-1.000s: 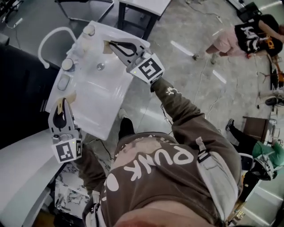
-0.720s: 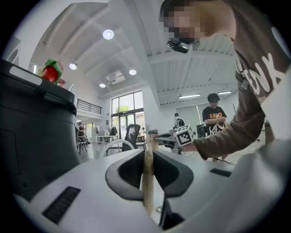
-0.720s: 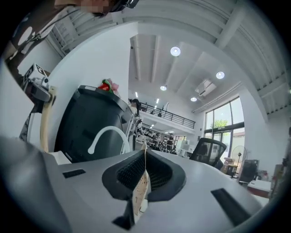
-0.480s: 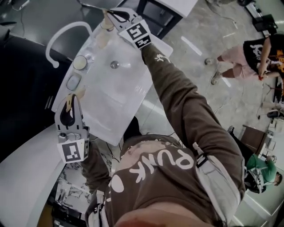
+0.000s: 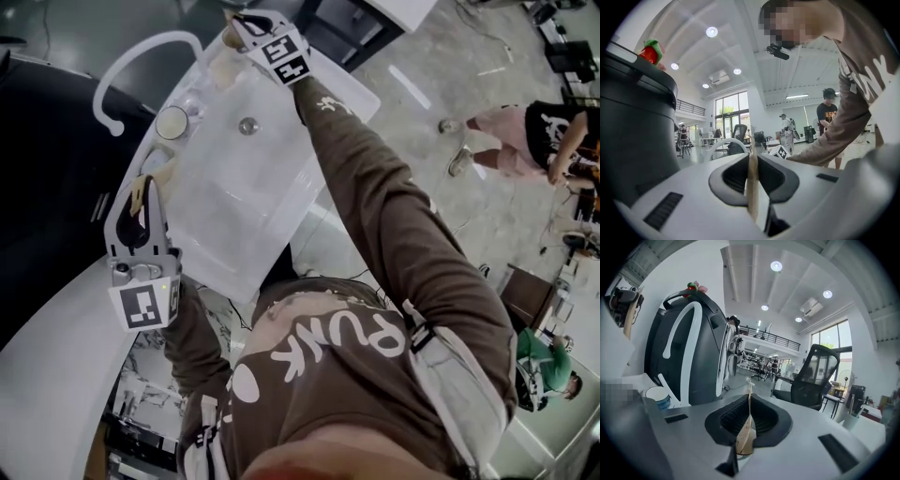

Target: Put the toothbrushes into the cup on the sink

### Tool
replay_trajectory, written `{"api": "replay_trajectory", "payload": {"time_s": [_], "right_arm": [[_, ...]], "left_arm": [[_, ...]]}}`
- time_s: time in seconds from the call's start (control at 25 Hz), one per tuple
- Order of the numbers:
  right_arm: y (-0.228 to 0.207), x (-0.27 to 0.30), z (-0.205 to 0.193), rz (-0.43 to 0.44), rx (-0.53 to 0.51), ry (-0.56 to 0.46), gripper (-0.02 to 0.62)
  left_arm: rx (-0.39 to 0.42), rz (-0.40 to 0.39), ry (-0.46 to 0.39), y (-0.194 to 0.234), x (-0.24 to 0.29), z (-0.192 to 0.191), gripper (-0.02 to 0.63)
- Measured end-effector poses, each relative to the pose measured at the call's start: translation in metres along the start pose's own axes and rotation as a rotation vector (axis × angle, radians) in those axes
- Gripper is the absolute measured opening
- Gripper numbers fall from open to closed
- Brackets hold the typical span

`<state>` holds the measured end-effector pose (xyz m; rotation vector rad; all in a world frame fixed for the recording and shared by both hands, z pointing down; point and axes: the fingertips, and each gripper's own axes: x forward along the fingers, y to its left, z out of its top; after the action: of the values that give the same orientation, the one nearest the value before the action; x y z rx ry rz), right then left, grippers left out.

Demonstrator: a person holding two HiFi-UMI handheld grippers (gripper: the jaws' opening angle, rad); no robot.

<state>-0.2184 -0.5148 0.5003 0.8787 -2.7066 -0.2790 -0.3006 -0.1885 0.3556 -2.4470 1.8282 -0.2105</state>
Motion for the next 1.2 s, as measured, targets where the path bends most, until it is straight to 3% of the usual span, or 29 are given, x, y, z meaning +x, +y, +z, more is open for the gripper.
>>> {"api": "replay_trajectory", "payload": {"time_s": [0.12,0.2,0.32,0.92,1.12,1.2], "right_arm": [[-0.001,0.002,-0.01,0.012,0.016,0.007,0.047],[-0.002,0.001,-0.009,0.029,0.017,0.003,0.143],[-0.002,-0.01,0.001,0.047,0.019,-0.035,0.183],[0.002,-0.091,0.058,0.037,-0.024,-0.208,0.183],[0.01,-0.116,0.068,0.035,-0.018,-0.233,0.183],[0.012,-0.13,0.075,0.03,-0.015,-0.246,0.184]], "left_arm": [[0.015,0.007,-0.034,0.013,0.016,0.005,0.041],[0.033,0.014,-0.043,0.023,0.03,0.003,0.041],[0.042,0.011,-0.04,0.036,0.051,-0.011,0.041],[0.001,-0.03,0.082,0.056,0.123,-0.15,0.041],[0.018,-0.029,0.072,0.054,0.123,-0.15,0.056],[0.034,-0.036,0.054,0.049,0.12,-0.132,0.15]]}}
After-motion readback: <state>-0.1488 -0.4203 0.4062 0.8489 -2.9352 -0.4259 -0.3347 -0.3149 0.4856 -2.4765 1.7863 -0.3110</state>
